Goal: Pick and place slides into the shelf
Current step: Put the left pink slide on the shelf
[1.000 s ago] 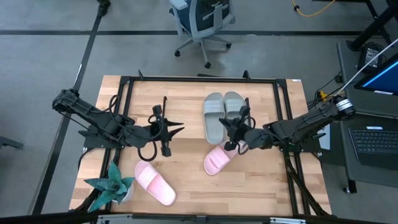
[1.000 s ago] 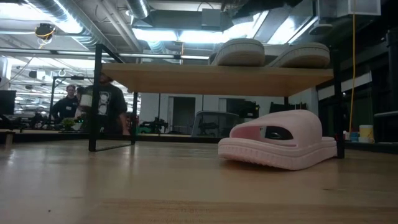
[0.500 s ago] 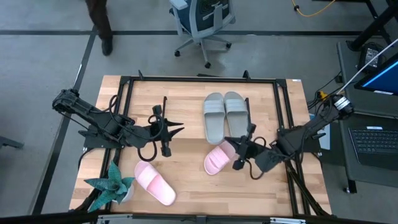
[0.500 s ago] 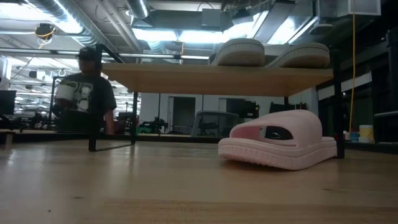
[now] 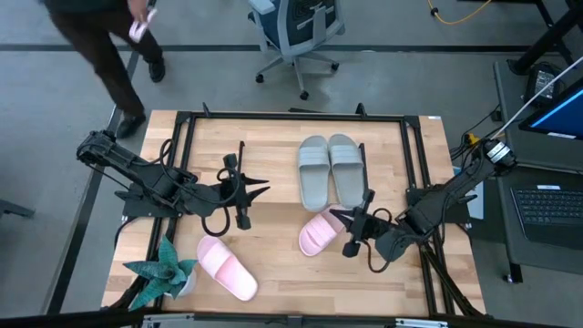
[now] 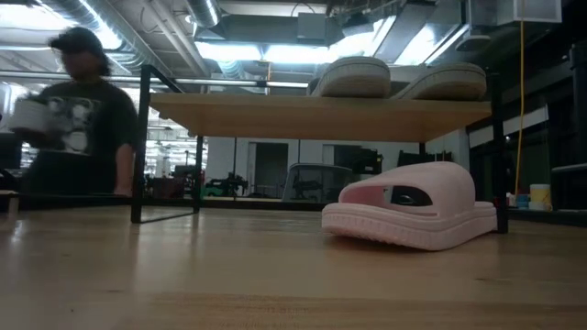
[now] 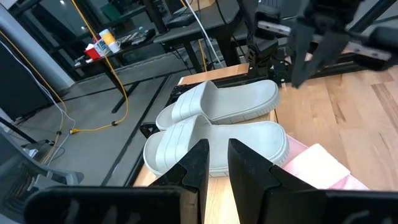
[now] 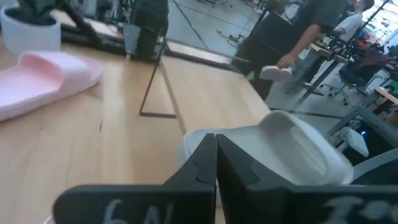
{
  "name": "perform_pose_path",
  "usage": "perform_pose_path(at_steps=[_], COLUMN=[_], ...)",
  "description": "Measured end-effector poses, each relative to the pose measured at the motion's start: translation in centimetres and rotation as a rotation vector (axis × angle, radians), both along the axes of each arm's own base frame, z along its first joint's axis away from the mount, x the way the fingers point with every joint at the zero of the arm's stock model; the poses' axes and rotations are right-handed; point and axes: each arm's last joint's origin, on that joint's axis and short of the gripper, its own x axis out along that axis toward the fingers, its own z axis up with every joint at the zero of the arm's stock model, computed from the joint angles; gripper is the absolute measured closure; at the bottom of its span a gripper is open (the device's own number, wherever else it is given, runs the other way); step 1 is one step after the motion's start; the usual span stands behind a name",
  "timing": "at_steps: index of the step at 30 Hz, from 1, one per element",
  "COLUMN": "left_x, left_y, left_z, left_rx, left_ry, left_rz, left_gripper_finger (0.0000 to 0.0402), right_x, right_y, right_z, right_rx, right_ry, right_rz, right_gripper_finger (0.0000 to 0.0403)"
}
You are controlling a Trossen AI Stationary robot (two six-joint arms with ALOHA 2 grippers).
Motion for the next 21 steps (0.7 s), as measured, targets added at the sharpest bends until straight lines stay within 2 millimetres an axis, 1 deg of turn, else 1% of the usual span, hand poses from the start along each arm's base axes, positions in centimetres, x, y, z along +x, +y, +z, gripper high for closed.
perform_pose_path(at_steps=[5, 9, 14, 21], left_x=[0.0, 0.0, 0.0, 0.0], left_y=[0.0, 0.0, 0.0, 0.0], left_z=[0.0, 0.0, 0.0, 0.0], left_rx=[0.0, 0.0, 0.0, 0.0], left_ry=[0.0, 0.0, 0.0, 0.0], left_rz=[0.0, 0.0, 0.0, 0.0], left_gripper_finger=[0.035, 0.035, 0.035, 0.035], right_x=[1.0, 1.4, 1.6, 1.8], right_y=[0.8, 1.2, 1.4, 1.7], right_z=[-2.1, -3.3, -3.6, -3.4], right_rx=[-0.01, -0.022, -0.02, 0.037], right_ry=[0.042, 0.067, 0.071, 0.06], right_rz=[-0.005, -0.012, -0.007, 0.047], right_gripper_finger=[0.0393, 0.0395, 0.0398, 0.0385])
